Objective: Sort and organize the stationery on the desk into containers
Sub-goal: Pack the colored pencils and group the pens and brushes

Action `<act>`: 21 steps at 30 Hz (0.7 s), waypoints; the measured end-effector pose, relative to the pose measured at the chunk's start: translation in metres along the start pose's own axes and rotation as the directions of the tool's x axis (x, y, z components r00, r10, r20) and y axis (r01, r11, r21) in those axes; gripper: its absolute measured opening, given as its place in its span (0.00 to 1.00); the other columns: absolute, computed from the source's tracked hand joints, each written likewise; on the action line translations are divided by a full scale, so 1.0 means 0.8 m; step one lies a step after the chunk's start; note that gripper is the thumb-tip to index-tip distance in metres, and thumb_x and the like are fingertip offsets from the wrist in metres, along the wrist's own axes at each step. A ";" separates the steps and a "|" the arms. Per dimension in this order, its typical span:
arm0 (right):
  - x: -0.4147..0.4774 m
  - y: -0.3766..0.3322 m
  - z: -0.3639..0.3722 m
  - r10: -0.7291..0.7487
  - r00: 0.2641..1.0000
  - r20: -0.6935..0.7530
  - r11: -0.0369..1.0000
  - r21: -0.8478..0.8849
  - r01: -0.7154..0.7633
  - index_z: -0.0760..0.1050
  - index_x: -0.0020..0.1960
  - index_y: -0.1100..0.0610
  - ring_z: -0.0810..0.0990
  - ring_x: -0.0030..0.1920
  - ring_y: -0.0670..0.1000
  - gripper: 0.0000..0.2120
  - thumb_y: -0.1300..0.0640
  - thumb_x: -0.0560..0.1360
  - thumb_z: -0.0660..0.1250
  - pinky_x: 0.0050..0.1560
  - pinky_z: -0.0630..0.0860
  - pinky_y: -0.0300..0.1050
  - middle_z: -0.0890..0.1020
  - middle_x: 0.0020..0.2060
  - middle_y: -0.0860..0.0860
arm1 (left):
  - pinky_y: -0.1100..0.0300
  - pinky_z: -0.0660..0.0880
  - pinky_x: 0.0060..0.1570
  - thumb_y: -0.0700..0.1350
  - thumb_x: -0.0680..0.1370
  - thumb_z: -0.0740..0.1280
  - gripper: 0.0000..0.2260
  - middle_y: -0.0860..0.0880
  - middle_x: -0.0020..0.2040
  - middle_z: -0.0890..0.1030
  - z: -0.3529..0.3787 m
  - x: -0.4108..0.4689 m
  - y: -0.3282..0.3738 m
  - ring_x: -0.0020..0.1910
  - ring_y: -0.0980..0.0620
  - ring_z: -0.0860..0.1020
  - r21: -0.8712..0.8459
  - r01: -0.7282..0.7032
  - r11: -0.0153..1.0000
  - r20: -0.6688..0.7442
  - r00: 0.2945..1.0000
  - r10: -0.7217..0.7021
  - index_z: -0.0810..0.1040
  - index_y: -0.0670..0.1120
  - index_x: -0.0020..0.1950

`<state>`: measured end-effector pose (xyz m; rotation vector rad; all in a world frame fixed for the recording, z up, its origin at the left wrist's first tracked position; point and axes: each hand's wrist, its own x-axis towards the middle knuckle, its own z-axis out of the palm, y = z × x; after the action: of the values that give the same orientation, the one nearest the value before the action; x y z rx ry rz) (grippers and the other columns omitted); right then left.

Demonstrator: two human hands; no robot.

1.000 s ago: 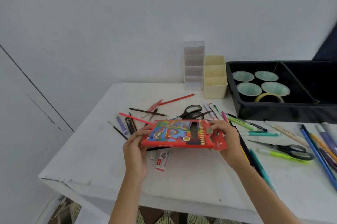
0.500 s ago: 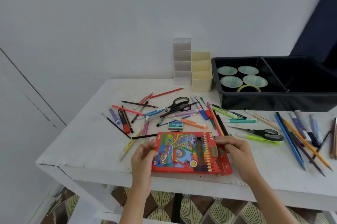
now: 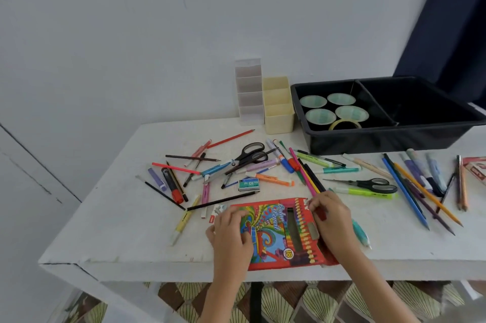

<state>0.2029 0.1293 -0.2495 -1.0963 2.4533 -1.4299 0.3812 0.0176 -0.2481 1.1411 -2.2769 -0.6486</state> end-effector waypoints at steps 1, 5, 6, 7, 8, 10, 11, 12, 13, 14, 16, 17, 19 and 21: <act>0.000 0.000 0.004 -0.002 1.000 0.012 0.999 -0.039 0.002 0.73 0.37 0.53 0.74 0.45 0.42 0.13 0.70 0.70 0.69 0.48 0.69 0.36 0.76 0.42 0.43 | 0.63 0.53 0.69 0.39 0.77 0.62 0.18 0.58 0.67 0.67 0.002 0.004 0.003 0.69 0.60 0.61 -0.001 -0.046 0.999 0.046 0.998 0.046 0.71 0.52 0.65; 0.003 -0.002 0.012 -0.012 1.000 0.013 0.994 -0.108 0.014 0.73 0.37 0.50 0.71 0.46 0.45 0.13 0.66 0.70 0.70 0.45 0.65 0.37 0.77 0.40 0.42 | 0.64 0.49 0.73 0.46 0.82 0.56 0.20 0.61 0.74 0.55 0.013 0.018 0.013 0.72 0.66 0.48 -0.068 -0.166 0.984 0.224 0.958 0.177 0.61 0.54 0.74; 0.003 -0.002 0.012 0.002 1.000 0.023 0.996 -0.094 0.000 0.73 0.37 0.49 0.71 0.46 0.45 0.14 0.66 0.71 0.70 0.44 0.66 0.35 0.77 0.40 0.42 | 0.64 0.47 0.73 0.47 0.82 0.55 0.20 0.62 0.73 0.52 0.017 0.018 0.011 0.71 0.66 0.45 -0.047 -0.196 0.979 0.245 0.948 0.201 0.60 0.54 0.74; 0.004 -0.003 0.013 0.020 0.999 0.031 0.997 -0.081 -0.018 0.72 0.37 0.49 0.73 0.46 0.45 0.14 0.67 0.71 0.69 0.43 0.67 0.33 0.77 0.40 0.43 | 0.64 0.45 0.72 0.49 0.82 0.54 0.20 0.63 0.72 0.49 0.019 0.018 0.008 0.71 0.66 0.43 -0.022 -0.218 0.976 0.258 0.942 0.216 0.59 0.55 0.74; 0.006 -0.004 0.013 0.047 0.998 0.036 0.997 -0.065 -0.045 0.72 0.37 0.49 0.74 0.45 0.44 0.14 0.67 0.71 0.68 0.42 0.68 0.32 0.77 0.40 0.43 | 0.65 0.43 0.71 0.50 0.83 0.53 0.20 0.63 0.72 0.48 0.021 0.018 0.004 0.72 0.65 0.42 0.000 -0.232 0.973 0.264 0.938 0.223 0.58 0.55 0.75; 0.010 -0.005 0.014 0.096 0.995 0.035 0.995 -0.036 -0.095 0.73 0.38 0.51 0.75 0.42 0.44 0.12 0.68 0.72 0.68 0.41 0.70 0.32 0.77 0.40 0.44 | 0.67 0.41 0.69 0.50 0.83 0.52 0.20 0.63 0.73 0.47 0.022 0.019 -0.001 0.72 0.65 0.41 0.025 -0.251 0.968 0.267 0.934 0.236 0.56 0.56 0.75; 0.012 -0.006 0.013 0.121 0.992 0.035 0.993 -0.024 -0.120 0.74 0.40 0.51 0.76 0.42 0.44 0.11 0.67 0.72 0.68 0.40 0.72 0.34 0.78 0.40 0.45 | 0.67 0.40 0.69 0.50 0.83 0.52 0.20 0.63 0.72 0.47 0.022 0.019 -0.001 0.72 0.65 0.41 0.024 -0.256 0.966 0.271 0.932 0.240 0.56 0.56 0.75; 0.014 -0.008 0.012 0.144 0.989 0.036 0.990 -0.010 -0.144 0.74 0.42 0.51 0.77 0.41 0.45 0.10 0.66 0.72 0.69 0.40 0.74 0.35 0.78 0.40 0.45 | 0.67 0.40 0.69 0.50 0.83 0.52 0.20 0.63 0.72 0.47 0.021 0.020 -0.002 0.72 0.65 0.41 0.018 -0.258 0.966 0.277 0.929 0.244 0.56 0.56 0.74; 0.016 -0.008 0.011 0.152 0.988 0.038 0.988 -0.004 -0.152 0.74 0.44 0.51 0.77 0.41 0.45 0.09 0.65 0.72 0.69 0.40 0.74 0.35 0.79 0.39 0.45 | 0.67 0.40 0.69 0.50 0.83 0.53 0.20 0.63 0.72 0.47 0.021 0.020 -0.002 0.72 0.64 0.41 0.013 -0.260 0.965 0.281 0.928 0.246 0.56 0.56 0.74; 0.018 -0.009 0.011 0.146 0.988 0.038 0.989 -0.015 -0.146 0.75 0.45 0.52 0.77 0.40 0.45 0.08 0.64 0.72 0.70 0.40 0.74 0.34 0.79 0.39 0.45 | 0.67 0.40 0.69 0.49 0.83 0.53 0.20 0.62 0.72 0.47 0.020 0.020 -0.002 0.73 0.64 0.42 0.009 -0.260 0.966 0.282 0.927 0.247 0.56 0.56 0.74; 0.019 -0.011 0.013 0.131 0.991 0.032 0.990 -0.063 -0.129 0.77 0.44 0.53 0.75 0.39 0.43 0.06 0.62 0.73 0.70 0.38 0.71 0.32 0.78 0.40 0.45 | 0.66 0.40 0.69 0.50 0.82 0.53 0.20 0.62 0.72 0.48 0.020 0.021 -0.003 0.73 0.64 0.42 0.003 -0.259 0.966 0.290 0.925 0.247 0.56 0.56 0.74; 0.019 -0.012 0.015 0.132 0.991 0.027 0.988 -0.082 -0.129 0.77 0.45 0.52 0.74 0.39 0.42 0.05 0.61 0.73 0.69 0.37 0.70 0.31 0.77 0.41 0.45 | 0.66 0.40 0.69 0.50 0.82 0.53 0.20 0.62 0.73 0.48 0.019 0.022 -0.004 0.73 0.64 0.42 0.002 -0.258 0.966 0.293 0.924 0.246 0.56 0.56 0.74; 0.020 -0.011 0.017 0.134 0.990 0.033 0.986 -0.109 -0.130 0.77 0.46 0.53 0.73 0.40 0.41 0.04 0.61 0.74 0.68 0.37 0.69 0.30 0.77 0.43 0.46 | 0.66 0.42 0.70 0.51 0.82 0.54 0.20 0.63 0.72 0.49 0.020 0.024 -0.006 0.73 0.64 0.43 0.002 -0.257 0.966 0.293 0.924 0.245 0.56 0.57 0.74; 0.021 -0.009 0.015 0.147 0.988 0.046 0.982 -0.123 -0.141 0.79 0.48 0.54 0.73 0.41 0.40 0.04 0.61 0.75 0.67 0.39 0.69 0.28 0.78 0.44 0.46 | 0.66 0.43 0.70 0.51 0.82 0.54 0.20 0.63 0.72 0.50 0.021 0.025 -0.008 0.73 0.65 0.44 -0.010 -0.247 0.969 0.290 0.927 0.240 0.57 0.57 0.74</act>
<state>0.1993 0.1083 -0.2459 -0.9422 2.5493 -1.2098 0.3638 0.0006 -0.2597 0.7947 -2.6270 -0.7262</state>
